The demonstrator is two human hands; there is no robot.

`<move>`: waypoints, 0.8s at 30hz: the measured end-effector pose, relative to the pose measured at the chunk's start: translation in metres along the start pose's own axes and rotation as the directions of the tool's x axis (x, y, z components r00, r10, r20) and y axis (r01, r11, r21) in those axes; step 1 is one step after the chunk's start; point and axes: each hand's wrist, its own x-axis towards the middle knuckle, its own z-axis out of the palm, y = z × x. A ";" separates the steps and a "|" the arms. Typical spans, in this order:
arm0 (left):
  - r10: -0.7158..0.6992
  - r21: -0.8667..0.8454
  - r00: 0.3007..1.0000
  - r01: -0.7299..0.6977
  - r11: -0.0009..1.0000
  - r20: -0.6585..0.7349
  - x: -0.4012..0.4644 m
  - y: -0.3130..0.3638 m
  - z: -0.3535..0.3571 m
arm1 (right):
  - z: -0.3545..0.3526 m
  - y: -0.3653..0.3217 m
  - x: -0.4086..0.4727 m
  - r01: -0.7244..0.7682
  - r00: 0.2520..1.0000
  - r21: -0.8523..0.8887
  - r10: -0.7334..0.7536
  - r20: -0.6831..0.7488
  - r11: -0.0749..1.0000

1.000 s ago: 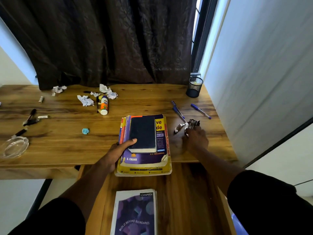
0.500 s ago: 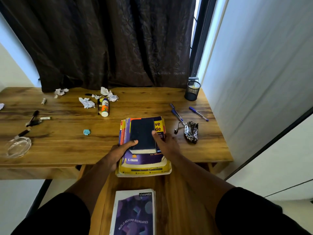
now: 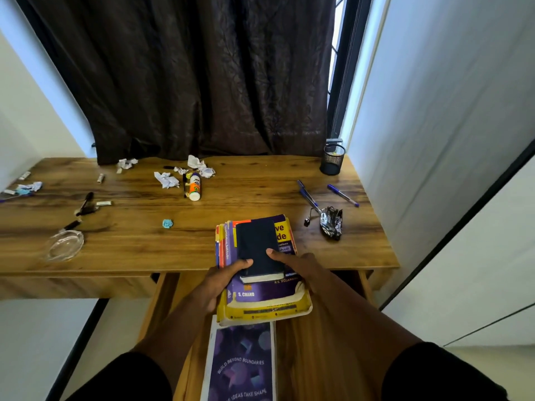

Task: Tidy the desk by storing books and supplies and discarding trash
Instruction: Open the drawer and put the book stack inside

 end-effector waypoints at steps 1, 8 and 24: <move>0.001 0.000 1.000 -0.001 1.000 0.007 -0.004 -0.004 0.000 | 0.000 0.005 -0.001 -0.013 1.000 0.036 0.013 -0.007 0.999; 0.065 -0.014 0.998 -0.065 0.998 -0.006 -0.024 -0.033 0.004 | 0.002 0.036 -0.023 0.063 0.998 0.166 -0.063 -0.003 0.984; 0.047 0.247 0.994 -0.070 0.966 0.098 -0.063 -0.140 0.075 | -0.108 0.170 -0.052 -0.065 0.991 -0.031 0.068 0.118 0.997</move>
